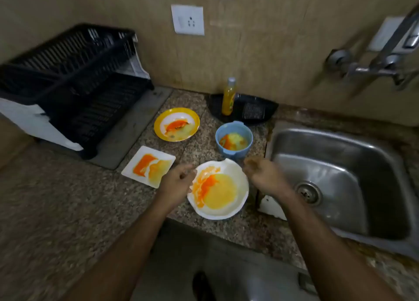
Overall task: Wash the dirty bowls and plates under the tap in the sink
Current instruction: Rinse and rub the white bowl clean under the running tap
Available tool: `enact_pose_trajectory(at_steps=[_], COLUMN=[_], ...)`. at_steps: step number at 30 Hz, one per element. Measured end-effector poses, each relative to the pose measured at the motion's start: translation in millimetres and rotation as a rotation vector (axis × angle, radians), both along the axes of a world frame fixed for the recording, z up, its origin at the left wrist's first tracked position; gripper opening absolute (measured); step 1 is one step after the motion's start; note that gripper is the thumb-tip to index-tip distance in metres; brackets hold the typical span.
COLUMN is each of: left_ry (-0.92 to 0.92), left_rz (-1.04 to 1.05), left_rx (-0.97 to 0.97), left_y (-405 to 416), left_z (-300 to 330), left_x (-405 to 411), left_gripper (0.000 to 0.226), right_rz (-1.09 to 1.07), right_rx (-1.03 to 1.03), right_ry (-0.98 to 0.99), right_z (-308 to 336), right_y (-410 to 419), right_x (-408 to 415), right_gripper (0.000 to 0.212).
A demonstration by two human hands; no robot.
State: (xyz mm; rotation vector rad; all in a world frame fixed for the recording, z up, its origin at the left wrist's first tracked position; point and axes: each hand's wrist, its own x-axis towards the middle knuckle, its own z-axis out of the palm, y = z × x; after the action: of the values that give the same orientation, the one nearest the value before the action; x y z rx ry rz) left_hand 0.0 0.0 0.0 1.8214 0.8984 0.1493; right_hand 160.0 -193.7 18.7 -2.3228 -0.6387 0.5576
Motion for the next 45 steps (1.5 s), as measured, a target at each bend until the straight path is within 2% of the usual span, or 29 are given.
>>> enact_pose_trajectory(at_steps=[2,4,7,11,14,15,18,20,22,24,27,31,33,35,39,42,43,45], left_ry=[0.093,0.218,0.349,0.384,0.31,0.265,0.119,0.025,-0.045,-0.091,-0.134,-0.141,-0.188,-0.247,-0.286,-0.291,-0.289,-0.274], left_rz=[-0.028,-0.11,-0.173,-0.227,-0.253,-0.252,-0.22,-0.214,-0.201,-0.191,-0.206,-0.146,-0.105,-0.084,-0.051,-0.084,-0.091,-0.108], left_rx=[0.041,0.114,0.238,0.284,0.315,0.334,0.358,0.358,0.334,0.279,0.16,-0.166,-0.249,-0.267,-0.169,-0.123,-0.113,-0.092], left_y=[10,10,9,11,9,8,-3,-13,-25,-41,-74,-120,-141,-158,-179,-187,-188,-189], left_z=[-16,-27,-37,-45,-39,-36,-21,-13,-9,-3,5,8,11,15,22,24,24,22], left_x=[-3,-5,2,5,6,8,20,35,55,79,116,161,190,219,268,300,309,326], left_gripper=[0.041,0.039,0.037,0.034,0.018,0.011,0.012,0.008,0.01,0.019,0.021,0.022,0.025,0.031,0.023,0.025,0.026,0.032], right_rz=[0.04,0.062,0.106,0.142,0.15,0.134,0.063,-0.002,-0.035,-0.071,-0.155,-0.237,-0.272,-0.321,-0.327,-0.387,-0.465,-0.683], right_rx=[-0.159,-0.264,-0.305,-0.289,-0.242,-0.211,0.002,0.13,0.181,0.221,0.328,0.407,0.415,0.413,0.433,0.401,0.406,0.447], right_ry=[-0.04,-0.004,0.073,0.09,0.133,0.172,0.28,0.332,0.349,0.368,0.391,0.377,0.373,0.404,0.435,0.434,0.374,0.132], right_z=[-13,-26,-43,-55,-54,-52,-47,-45,-41,-36,-28,-22,-18,-13,0,13,15,19], right_y=[8,12,18,24,19,14,-11,-30,-47,-67,-102,-137,-154,-168,-188,-203,-208,-215], right_x=[3,7,10,15,22,24,32,43,58,73,97,123,138,152,176,202,214,245], right_gripper=[0.03,0.037,0.044,0.038,0.031,0.035,0.059,0.061,0.055,0.049,0.058,0.054,0.055,0.051,0.042,0.017,0.012,0.01])
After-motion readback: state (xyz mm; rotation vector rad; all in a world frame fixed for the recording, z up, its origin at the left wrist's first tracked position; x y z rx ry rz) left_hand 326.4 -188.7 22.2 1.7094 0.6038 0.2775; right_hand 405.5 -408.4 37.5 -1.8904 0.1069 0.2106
